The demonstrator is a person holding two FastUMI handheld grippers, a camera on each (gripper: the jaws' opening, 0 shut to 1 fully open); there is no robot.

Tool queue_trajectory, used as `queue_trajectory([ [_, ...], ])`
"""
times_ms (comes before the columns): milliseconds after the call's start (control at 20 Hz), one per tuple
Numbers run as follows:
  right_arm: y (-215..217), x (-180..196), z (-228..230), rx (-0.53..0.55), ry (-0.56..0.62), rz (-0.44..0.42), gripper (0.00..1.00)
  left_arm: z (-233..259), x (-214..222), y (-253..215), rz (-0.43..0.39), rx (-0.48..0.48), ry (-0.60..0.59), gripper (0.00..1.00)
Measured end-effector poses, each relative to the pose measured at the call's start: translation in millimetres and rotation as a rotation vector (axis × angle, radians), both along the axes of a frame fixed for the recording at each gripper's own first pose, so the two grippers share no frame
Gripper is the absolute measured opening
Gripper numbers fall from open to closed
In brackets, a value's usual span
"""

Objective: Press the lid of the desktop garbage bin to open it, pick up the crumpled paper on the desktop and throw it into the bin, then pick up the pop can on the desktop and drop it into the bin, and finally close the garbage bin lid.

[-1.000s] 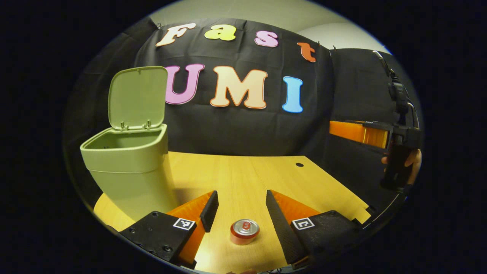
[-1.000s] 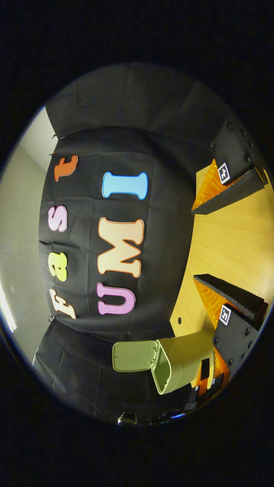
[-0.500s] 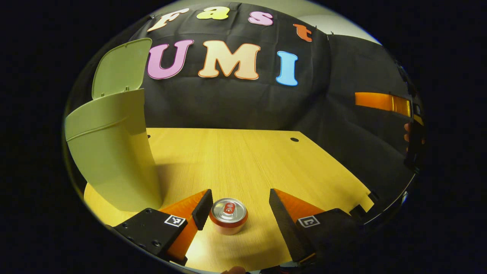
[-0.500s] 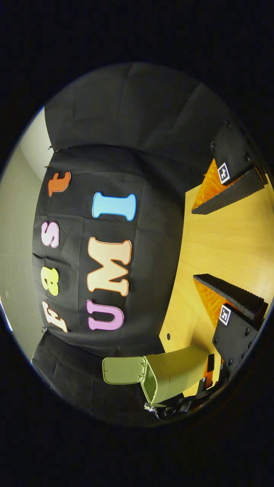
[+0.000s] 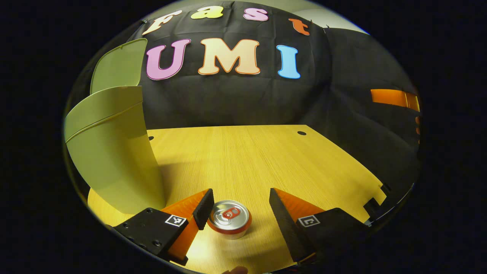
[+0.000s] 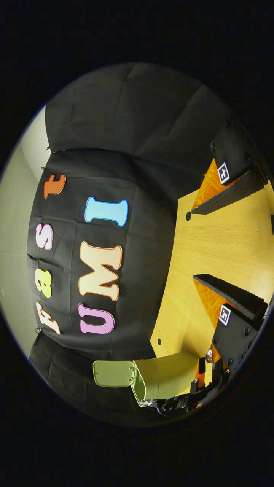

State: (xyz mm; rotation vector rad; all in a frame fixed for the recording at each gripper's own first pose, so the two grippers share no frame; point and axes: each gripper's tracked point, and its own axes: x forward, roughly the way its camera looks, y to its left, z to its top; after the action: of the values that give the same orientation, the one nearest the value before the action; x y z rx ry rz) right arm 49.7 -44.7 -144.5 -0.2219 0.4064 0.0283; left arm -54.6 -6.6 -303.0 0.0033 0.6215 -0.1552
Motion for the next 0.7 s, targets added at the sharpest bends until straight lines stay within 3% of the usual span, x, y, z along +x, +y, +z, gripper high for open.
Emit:
queue_trajectory([
  [500, 10, -3, -10, -0.008, 0.024, 0.009, 0.99, -48, -21, 10, -0.006, 0.023, 0.118, 0.92],
  [600, 10, -5, -9, -0.012, 0.022, 0.009, 0.99, -47, -21, 11, 0.000, 0.013, 0.115, 0.89],
  [650, 10, -6, -9, -0.011, 0.021, 0.007, 0.99, -47, -21, 10, -0.001, 0.005, 0.121, 0.79],
  [700, 10, -7, -9, -0.008, 0.019, 0.006, 0.99, -40, -19, 13, 0.008, 0.004, 0.114, 0.78],
])
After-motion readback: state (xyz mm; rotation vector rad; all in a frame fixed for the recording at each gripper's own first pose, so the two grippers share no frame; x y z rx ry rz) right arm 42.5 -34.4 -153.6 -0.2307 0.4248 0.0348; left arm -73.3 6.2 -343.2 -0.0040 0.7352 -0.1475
